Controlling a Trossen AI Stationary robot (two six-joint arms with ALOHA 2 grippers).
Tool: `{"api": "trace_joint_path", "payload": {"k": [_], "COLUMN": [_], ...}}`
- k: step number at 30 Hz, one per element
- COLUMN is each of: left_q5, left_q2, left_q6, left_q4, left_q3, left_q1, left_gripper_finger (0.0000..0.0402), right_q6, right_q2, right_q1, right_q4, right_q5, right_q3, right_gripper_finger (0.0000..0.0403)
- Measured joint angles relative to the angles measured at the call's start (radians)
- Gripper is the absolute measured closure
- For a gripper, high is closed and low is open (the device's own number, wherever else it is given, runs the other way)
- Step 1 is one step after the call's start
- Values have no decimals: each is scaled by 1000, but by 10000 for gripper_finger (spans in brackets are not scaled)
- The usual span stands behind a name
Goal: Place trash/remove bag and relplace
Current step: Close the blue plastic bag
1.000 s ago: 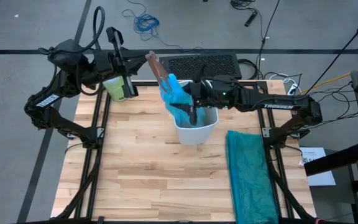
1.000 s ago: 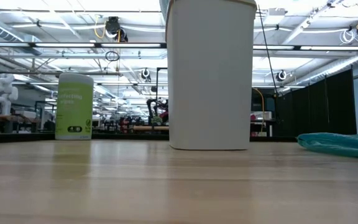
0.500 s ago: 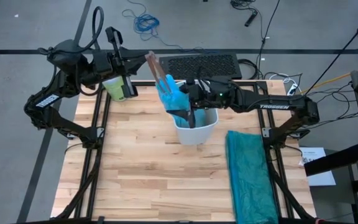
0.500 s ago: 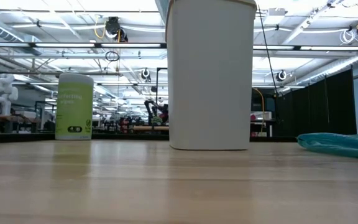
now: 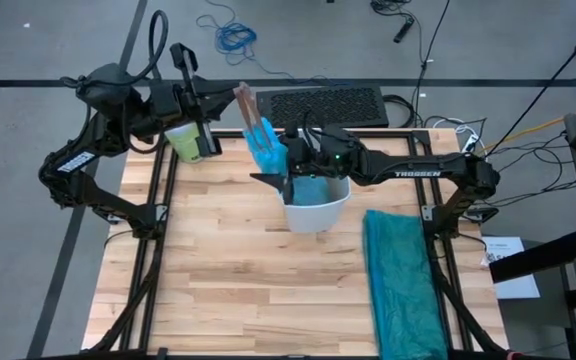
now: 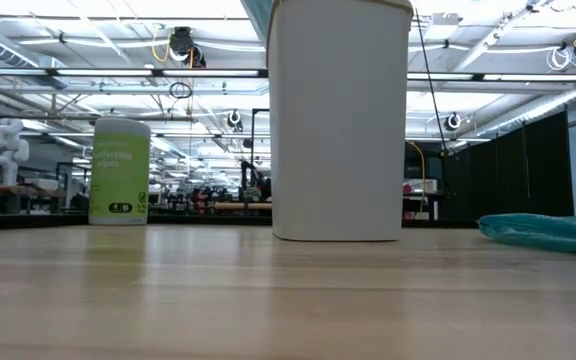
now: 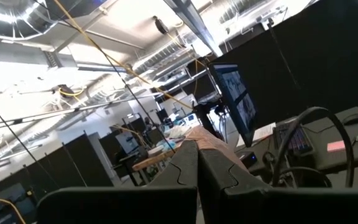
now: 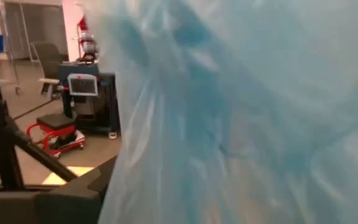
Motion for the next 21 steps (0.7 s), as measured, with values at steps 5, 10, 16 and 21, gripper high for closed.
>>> {"api": "trace_joint_path", "payload": {"k": [5,10,16,21], "left_q5": [4,23,23,22], "left_q2": [0,0,0,-4], "left_q6": [-6,-9,-9,-10], "left_q4": [0,4,6,31], "left_q3": [0,0,0,0], "left_q1": [0,0,0,0], "left_gripper_finger": [401,401,401,401], "right_q6": [-7,-8,-15,-8], "right_q2": [8,8,8,7], "right_q1": [-2,-13,-14,-12], "right_q4": [24,26,-14,-84], "right_q5": [71,98,98,111], "right_q3": [0,0,0,1], "right_gripper_finger": [206,363,400,402]}}
